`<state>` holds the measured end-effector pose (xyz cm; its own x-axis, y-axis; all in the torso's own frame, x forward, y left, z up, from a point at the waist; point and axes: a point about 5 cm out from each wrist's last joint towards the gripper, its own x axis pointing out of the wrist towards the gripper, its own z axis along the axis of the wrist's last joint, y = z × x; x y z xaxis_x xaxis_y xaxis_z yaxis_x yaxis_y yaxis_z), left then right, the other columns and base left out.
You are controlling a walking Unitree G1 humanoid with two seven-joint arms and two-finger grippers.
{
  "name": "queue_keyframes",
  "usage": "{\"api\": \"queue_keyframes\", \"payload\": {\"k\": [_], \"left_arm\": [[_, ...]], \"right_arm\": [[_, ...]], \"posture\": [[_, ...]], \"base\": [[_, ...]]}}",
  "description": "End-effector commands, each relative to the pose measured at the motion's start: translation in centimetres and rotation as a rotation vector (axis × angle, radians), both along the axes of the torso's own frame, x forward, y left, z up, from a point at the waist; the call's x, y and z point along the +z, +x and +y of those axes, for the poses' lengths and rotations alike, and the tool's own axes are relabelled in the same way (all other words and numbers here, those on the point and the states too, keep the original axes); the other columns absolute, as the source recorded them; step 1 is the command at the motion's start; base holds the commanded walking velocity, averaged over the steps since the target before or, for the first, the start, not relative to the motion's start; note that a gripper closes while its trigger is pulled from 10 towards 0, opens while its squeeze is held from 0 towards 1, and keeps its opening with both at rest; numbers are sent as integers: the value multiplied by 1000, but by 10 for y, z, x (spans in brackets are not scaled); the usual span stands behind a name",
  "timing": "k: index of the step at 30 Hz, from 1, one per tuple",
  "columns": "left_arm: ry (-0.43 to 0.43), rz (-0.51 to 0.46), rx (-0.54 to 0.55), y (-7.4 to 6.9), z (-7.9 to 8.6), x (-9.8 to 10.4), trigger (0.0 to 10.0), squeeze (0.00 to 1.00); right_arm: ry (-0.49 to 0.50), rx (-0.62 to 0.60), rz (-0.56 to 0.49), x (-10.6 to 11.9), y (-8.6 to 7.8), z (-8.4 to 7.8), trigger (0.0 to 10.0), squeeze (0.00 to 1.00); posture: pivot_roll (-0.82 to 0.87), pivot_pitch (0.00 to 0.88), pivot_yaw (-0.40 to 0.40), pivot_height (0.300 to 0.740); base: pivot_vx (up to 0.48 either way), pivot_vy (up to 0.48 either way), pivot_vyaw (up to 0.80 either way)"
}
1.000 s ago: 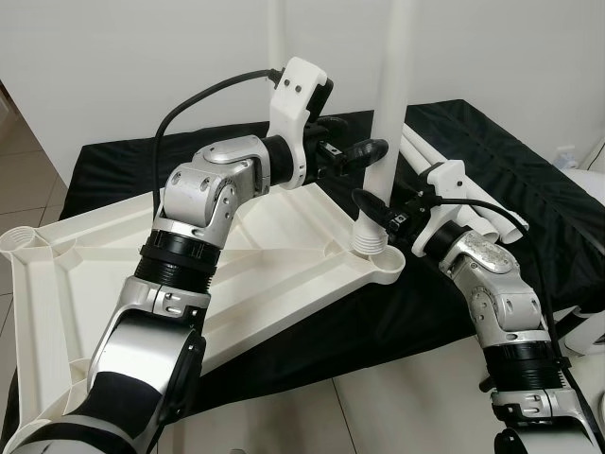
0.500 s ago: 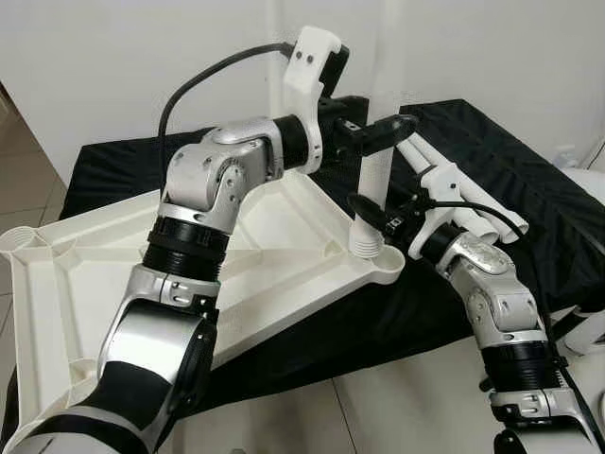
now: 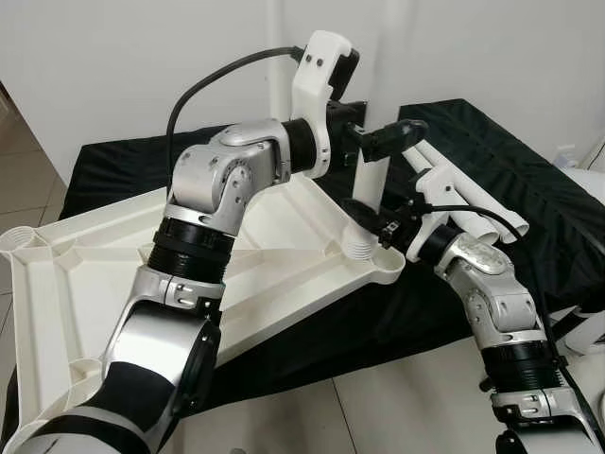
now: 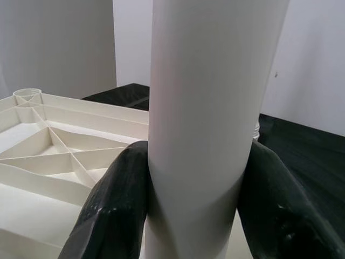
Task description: Building children table
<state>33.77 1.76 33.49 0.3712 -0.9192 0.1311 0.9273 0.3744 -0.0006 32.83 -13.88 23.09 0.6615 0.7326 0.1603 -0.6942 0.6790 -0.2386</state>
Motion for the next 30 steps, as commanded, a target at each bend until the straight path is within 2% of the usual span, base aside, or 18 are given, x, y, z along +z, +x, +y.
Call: {"api": "queue_keyframes", "payload": {"k": [1,8,9,10,11,12,24,30], "left_arm": [[20,10,-24,-2,-7,-1,10000,0],[15,8,7,1,-8,1,10000,0],[8,6,15,2,-8,2,8824,0],[8,6,15,2,-8,2,8824,0],[-2,6,23,3,-7,4,3569,0],[-18,4,31,4,-5,6,0,0],[-49,-2,37,4,-3,9,0,0],[-62,-9,74,7,3,12,0,0]], "right_arm": [[-9,42,-18,2,-3,7,10000,0],[-16,60,-19,2,-4,10,10000,0],[-17,61,-18,1,-4,11,10000,0],[-17,61,-18,1,-4,11,10000,0],[-18,61,-17,1,-4,11,10000,0],[-18,60,-16,0,-4,11,10000,0],[-7,51,-5,-1,-5,10,10000,0],[36,18,17,1,-2,6,10000,0]], "posture": [[-110,29,25,740],[-106,22,24,740],[-108,21,25,740],[-108,21,25,740],[-109,19,25,740],[-109,18,26,740],[-111,16,26,740],[-104,40,23,740]], "base": [[0,0,0],[0,0,0],[0,0,0],[0,0,0],[0,0,0],[0,0,0],[0,0,0],[0,0,0]]}}
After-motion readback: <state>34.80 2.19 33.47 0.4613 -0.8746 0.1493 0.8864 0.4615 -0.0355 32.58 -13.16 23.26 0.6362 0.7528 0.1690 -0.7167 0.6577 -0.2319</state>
